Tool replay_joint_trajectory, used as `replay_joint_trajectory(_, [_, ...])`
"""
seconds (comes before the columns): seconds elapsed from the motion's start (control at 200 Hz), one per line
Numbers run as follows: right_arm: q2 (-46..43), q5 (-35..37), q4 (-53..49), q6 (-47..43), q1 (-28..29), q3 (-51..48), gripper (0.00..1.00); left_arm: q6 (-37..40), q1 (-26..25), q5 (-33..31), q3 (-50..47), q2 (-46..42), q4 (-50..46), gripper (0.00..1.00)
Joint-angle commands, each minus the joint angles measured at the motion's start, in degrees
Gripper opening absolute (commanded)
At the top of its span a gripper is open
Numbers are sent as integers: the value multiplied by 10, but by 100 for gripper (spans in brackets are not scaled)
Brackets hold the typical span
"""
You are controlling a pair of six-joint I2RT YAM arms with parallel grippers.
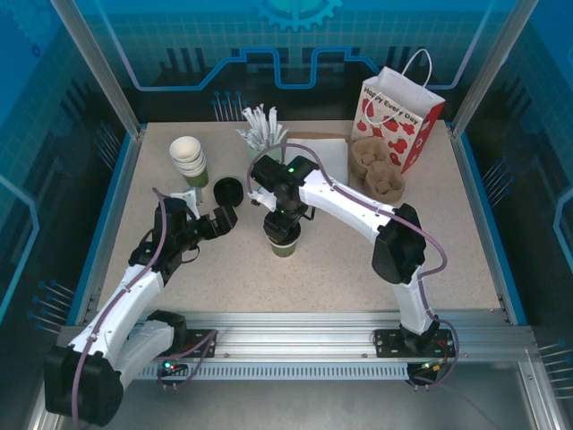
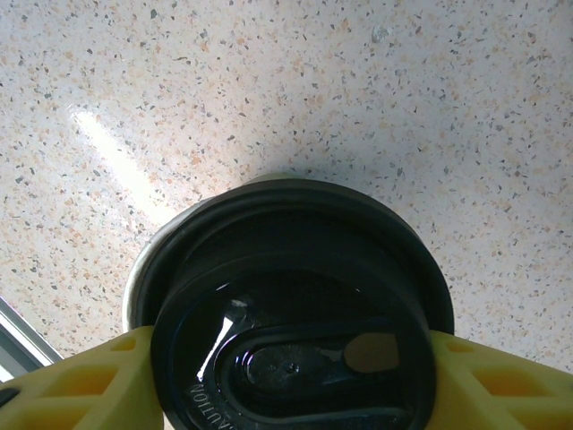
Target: Pack the takeout coffee
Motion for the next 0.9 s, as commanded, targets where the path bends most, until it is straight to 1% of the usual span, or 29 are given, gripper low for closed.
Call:
replay_joint_trajectory(0.0, [10,-12,-19,-10,10,13,62,12,3,-11,-5,-11,-7,94])
replay_joint_trajectory(0.25, [10,-32,-24,-17,8,16,64,14,3,-11,-3,-11,-9,94])
replay_joint_trajectory(0.6, [22,-21,-36,-22,6,16,65,15,3,-10,1,-10,-11,95])
replay_joint_trajectory(0.895, [24,-45,-33,-26,6,16,67,13,2,-9,2,-9,-10,95])
